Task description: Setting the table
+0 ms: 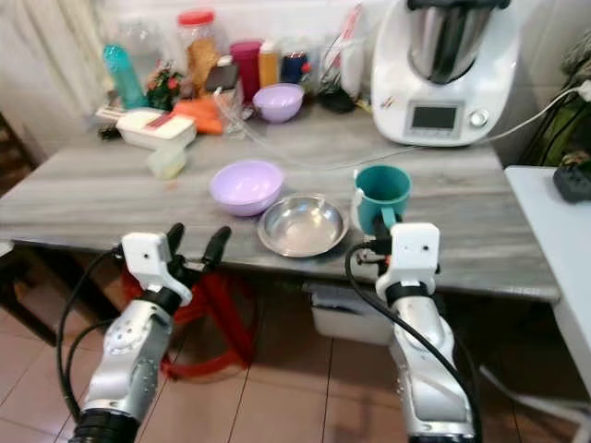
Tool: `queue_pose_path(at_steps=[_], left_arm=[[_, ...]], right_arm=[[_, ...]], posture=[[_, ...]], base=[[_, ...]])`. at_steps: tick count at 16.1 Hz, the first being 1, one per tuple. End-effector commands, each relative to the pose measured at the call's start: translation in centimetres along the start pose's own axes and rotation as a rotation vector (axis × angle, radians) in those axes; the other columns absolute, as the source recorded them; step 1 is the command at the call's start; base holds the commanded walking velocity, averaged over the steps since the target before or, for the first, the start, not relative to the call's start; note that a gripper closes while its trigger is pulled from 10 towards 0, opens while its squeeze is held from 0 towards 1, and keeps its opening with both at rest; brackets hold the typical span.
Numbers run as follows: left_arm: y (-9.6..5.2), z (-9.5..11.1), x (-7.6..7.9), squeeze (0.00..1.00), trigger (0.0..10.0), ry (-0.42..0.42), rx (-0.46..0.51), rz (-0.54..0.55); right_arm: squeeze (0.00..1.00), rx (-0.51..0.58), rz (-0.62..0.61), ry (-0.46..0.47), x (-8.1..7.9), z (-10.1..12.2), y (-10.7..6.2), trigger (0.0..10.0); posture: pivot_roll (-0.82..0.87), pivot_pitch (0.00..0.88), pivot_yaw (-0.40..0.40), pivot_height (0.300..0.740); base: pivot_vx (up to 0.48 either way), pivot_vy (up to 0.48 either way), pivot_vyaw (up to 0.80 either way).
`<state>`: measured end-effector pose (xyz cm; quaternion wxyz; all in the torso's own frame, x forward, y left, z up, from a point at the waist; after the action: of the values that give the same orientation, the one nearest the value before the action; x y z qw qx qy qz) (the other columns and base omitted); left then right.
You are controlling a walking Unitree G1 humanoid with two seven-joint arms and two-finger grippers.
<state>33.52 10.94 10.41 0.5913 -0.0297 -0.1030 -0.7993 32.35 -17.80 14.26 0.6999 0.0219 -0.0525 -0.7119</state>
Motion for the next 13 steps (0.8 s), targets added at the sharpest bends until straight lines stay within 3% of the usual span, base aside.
queue_pose_path(at_steps=[1, 8, 13], left_arm=[[0.2, 0.5, 0.0, 0.00, 10.0, 0.016, 0.011, -0.008], [-0.2, 0.5, -0.3, 0.00, 10.0, 0.024, 0.003, -0.007], [-1.9, -0.3, -0.4, 0.00, 10.0, 0.025, -0.027, -0.022]], right_arm=[[0.00, 0.055, -0.016, -0.018, 0.1, 1.4, 0.3, 10.0], [0.00, 0.077, -0.032, -0.033, 0.3, 2.0, 0.8, 10.0], [0.00, 0.074, -0.041, -0.041, 0.6, 2.0, 0.9, 10.0]], posture=[[-0.09, 0.000, 0.077, 0.740], [-0.08, 0.000, 0.071, 0.740], [-0.08, 0.000, 0.071, 0.740]], base=[[0.375, 0.000, 0.00], [0.372, 0.000, 0.00], [0.000, 0.000, 0.00]])
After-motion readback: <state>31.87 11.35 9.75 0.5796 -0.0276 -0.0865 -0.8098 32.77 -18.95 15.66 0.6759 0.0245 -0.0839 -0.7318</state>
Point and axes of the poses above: a point about 5 cm out from each wrist's last joint towards the gripper, its own y axis pointing out of the wrist towards the gripper, its own z axis along the axis of the wrist's last joint, x = y × z, the point moved 4 cm from there along y, pointing out of the wrist towards the gripper, and after that the axes turned 4 degrees about y, right-handed, at the moved point
